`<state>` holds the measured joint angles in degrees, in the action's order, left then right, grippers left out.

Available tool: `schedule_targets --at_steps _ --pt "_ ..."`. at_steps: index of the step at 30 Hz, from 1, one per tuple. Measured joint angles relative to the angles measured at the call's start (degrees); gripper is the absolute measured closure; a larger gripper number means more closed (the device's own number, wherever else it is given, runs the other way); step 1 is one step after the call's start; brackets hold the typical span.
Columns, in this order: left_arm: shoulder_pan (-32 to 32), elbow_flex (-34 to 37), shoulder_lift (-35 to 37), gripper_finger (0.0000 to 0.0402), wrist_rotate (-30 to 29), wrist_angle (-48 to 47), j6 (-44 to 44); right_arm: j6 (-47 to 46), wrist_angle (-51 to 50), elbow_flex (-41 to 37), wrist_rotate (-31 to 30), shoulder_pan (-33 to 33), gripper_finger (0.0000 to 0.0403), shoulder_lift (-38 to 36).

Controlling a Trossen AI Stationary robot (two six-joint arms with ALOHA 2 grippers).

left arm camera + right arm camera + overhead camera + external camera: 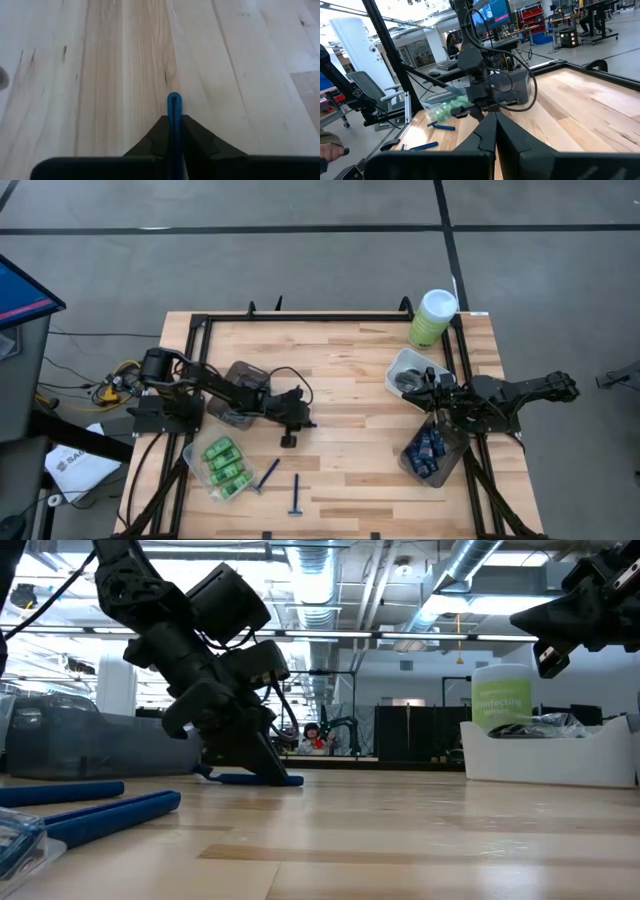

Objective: Pick & Place Travel size toiletries
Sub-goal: Put the blue razor into the left black bin

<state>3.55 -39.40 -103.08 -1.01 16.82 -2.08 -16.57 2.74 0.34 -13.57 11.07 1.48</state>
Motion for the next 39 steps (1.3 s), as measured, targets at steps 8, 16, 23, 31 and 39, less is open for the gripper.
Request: schedule_targets --at_steps 8,16,23,31,39 --pt "0.1 -4.8 -0.5 0.0383 -0.1 -0.8 1.4 0.0 0.0 0.0 0.0 0.0 0.0403 0.0" --pt "0.1 -8.6 3.8 0.0383 0.0 -0.4 2.9 0.0 0.0 0.0 0.0 0.1 0.0403 0.0" --pt "0.1 -8.8 16.4 0.0383 -3.8 -6.1 3.2 0.0 0.0 0.0 0.0 0.1 0.0403 0.0" --pt "0.1 -8.6 31.6 0.0383 -10.5 -16.2 3.5 0.0 0.0 0.0 0.0 0.0 0.0403 0.0" --pt "0.4 -8.7 41.8 0.0383 -20.1 -34.5 9.4 0.0 0.0 0.0 0.0 0.0 0.0403 0.0"
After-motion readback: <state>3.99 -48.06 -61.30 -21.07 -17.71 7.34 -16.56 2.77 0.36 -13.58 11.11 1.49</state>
